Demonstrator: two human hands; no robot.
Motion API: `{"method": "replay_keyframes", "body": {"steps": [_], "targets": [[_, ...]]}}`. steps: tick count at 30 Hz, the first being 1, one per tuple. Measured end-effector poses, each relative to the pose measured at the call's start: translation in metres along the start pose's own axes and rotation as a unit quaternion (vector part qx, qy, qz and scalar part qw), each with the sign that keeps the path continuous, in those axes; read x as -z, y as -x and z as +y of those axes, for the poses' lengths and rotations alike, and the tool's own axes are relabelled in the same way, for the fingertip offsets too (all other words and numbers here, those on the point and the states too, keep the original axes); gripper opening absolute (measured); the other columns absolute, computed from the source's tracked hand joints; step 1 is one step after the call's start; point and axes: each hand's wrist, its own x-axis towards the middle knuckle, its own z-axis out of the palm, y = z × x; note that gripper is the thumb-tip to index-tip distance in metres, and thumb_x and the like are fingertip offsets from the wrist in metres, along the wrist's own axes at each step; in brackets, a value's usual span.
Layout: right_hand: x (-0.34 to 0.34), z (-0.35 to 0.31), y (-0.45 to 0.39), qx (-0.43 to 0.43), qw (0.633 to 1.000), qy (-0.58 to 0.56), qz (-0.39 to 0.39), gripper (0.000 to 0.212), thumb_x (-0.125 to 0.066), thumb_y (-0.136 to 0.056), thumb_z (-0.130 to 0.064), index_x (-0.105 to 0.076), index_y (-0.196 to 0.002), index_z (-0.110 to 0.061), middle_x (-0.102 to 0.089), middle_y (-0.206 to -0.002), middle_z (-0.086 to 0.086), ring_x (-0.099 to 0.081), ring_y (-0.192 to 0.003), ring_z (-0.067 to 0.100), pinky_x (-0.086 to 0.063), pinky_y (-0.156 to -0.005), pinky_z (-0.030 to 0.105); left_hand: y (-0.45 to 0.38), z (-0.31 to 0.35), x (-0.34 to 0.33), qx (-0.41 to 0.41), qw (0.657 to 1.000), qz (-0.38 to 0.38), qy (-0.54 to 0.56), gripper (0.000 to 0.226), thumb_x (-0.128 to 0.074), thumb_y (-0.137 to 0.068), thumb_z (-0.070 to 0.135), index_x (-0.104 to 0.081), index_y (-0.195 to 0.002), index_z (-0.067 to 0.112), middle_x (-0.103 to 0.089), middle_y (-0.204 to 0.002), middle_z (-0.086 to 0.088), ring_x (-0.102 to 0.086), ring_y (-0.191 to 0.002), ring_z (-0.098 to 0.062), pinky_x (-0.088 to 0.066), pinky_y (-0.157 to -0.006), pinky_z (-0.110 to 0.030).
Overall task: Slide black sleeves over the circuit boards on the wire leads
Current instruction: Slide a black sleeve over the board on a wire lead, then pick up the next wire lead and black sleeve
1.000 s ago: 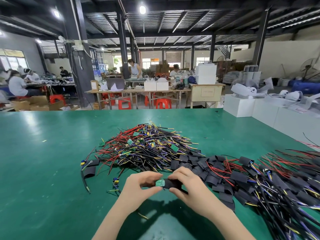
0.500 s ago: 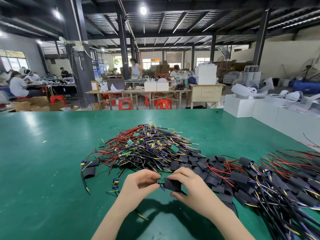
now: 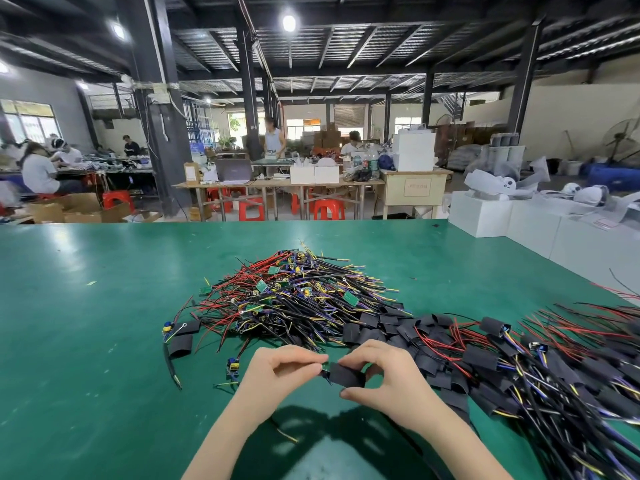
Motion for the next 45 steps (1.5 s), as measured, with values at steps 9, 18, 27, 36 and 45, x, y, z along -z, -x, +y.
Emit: {"method": "replay_keyframes", "body": {"steps": [9,18,27,36,45], "targets": [[0.000,-0.002,0.001,0.029,0.998,0.064,-0.002,0.032,-0.081,-0.065,-0.020,-0.069,-0.094,-0.026,-0.059,-0.090,-0.012,-0.054,-0.081,0.004,-0.042,-0.072,0.016,0.000,-0.004,-0.007,0.134,0.984,0.010,0.114,0.010,-0.075,-0.079,-0.001,-0.076,-0.087,0.006,-0.074,-0.082,-0.017,-0.072,-0.072,-0.021,-0.055,-0.067,-0.023],[-0.001,0.000,0.000,0.006,0.996,0.086,-0.013,0.033,-0.082,-0.062,-0.026,-0.071,-0.092,-0.025,-0.060,-0.088,-0.008,-0.055,-0.079,0.004,-0.044,-0.073,0.018,0.000,-0.005,-0.011,0.075,0.997,0.003,-0.032,0.015,-0.075,-0.080,0.003,-0.077,-0.079,0.017,-0.075,-0.078,-0.002,-0.070,-0.073,-0.014,-0.056,-0.075,-0.026],[0.002,-0.001,0.001,-0.045,0.999,0.020,0.012,0.032,-0.086,-0.059,-0.022,-0.076,-0.088,-0.030,-0.065,-0.083,-0.008,-0.060,-0.077,0.003,-0.046,-0.070,0.014,0.001,-0.003,-0.011,0.009,0.995,0.012,-0.096,0.019,-0.078,-0.079,0.010,-0.076,-0.082,0.029,-0.075,-0.080,0.010,-0.070,-0.076,-0.005,-0.052,-0.074,-0.017],[-0.003,-0.006,0.001,-0.001,0.999,0.053,0.008,0.033,-0.083,-0.062,-0.021,-0.072,-0.092,-0.024,-0.060,-0.089,-0.010,-0.057,-0.081,0.004,-0.050,-0.074,0.021,0.001,0.000,-0.011,0.031,0.998,0.007,-0.059,0.009,-0.078,-0.080,0.011,-0.078,-0.082,0.020,-0.075,-0.079,0.001,-0.066,-0.071,-0.007,-0.050,-0.069,-0.019],[0.012,-0.012,0.000,0.001,0.995,0.093,0.040,0.033,-0.085,-0.062,-0.025,-0.073,-0.093,-0.025,-0.061,-0.091,-0.011,-0.057,-0.079,0.003,-0.045,-0.075,0.019,-0.001,-0.001,-0.012,-0.044,0.994,0.034,-0.097,0.023,-0.073,-0.084,0.015,-0.078,-0.095,0.034,-0.071,-0.106,0.011,-0.063,-0.106,-0.006,-0.044,-0.094,-0.018]]}}
